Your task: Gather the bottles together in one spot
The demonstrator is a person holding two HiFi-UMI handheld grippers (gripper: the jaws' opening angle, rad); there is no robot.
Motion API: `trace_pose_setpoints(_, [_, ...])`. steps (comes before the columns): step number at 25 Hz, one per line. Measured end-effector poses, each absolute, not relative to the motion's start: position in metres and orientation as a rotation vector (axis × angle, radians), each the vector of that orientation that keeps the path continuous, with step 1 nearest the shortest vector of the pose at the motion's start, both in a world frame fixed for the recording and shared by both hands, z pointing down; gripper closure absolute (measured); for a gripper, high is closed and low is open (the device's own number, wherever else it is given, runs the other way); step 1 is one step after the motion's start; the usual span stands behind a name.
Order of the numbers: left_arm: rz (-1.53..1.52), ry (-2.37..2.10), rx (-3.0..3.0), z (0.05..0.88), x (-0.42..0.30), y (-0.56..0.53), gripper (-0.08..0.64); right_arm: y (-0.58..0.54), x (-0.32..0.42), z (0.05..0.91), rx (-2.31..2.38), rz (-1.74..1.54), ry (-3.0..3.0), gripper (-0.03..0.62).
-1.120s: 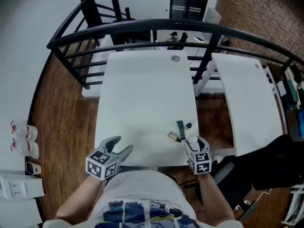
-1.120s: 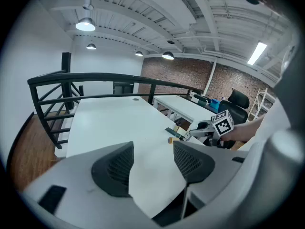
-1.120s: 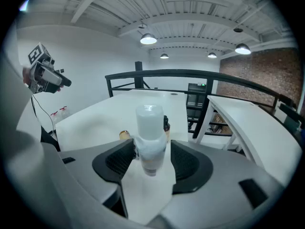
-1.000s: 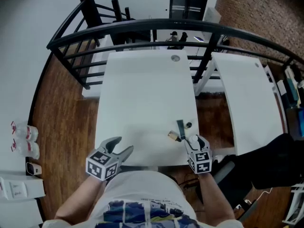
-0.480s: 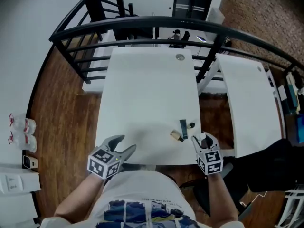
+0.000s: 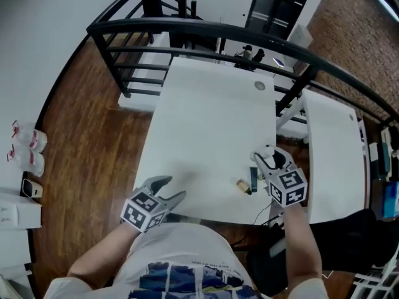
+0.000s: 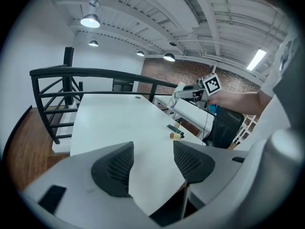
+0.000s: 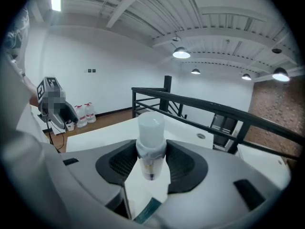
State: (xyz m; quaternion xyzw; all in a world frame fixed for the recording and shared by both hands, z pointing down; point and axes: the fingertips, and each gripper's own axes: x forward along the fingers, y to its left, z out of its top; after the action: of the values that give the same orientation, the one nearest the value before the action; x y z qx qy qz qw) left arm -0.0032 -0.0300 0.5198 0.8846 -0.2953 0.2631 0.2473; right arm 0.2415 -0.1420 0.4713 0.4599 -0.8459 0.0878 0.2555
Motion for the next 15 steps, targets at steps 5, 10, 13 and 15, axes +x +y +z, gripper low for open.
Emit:
trace_pose_setpoints(5, [0.747, -0.796, 2.410, 0.518, -0.025, -0.043, 0.322, -0.202, 0.178, 0.475, 1.148, 0.217, -2.345, 0.415])
trace_pose_setpoints(10, [0.732, -0.794, 2.403, 0.517, -0.038, -0.054, 0.322, -0.266, 0.136, 0.498, 1.152, 0.273, -2.358, 0.416])
trace_pose_setpoints(13, [0.744, -0.782, 2.389, 0.524, -0.043, -0.058, 0.324, -0.299, 0.120, 0.520, 1.167, 0.287, -2.336, 0.414])
trace_pose_setpoints(15, [0.750, -0.755, 2.391, 0.531, -0.044, -0.060, 0.324, -0.318, 0.110, 0.535, 1.178, 0.284, -2.321, 0.414])
